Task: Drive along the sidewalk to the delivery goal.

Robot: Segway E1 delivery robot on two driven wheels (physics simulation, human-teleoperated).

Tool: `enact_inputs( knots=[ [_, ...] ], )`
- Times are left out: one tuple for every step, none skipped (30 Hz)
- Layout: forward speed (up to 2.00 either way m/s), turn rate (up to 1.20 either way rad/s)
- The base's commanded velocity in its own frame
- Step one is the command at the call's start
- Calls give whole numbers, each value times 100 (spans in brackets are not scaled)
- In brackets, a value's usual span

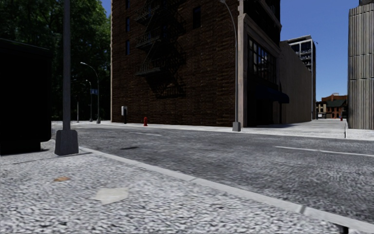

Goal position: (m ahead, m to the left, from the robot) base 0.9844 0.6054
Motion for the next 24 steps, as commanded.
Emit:
enact_inputs(
  knots=[
    [200, 0],
    [200, 0],
    [200, 0],
    [200, 0],
    [200, 74],
    [200, 120],
    [200, 120],
    [200, 120],
    [200, 120],
    [200, 120],
    [200, 119],
    [200, 96],
    [200, 96],
    [200, 21],
    [200, 1],
    [200, 0],
    [200, 0],
    [200, 0],
    [200, 0],
    [200, 0],
    [200, 0],
    [200, 0],
    [200, 0],
    [200, 0]
  ],
)
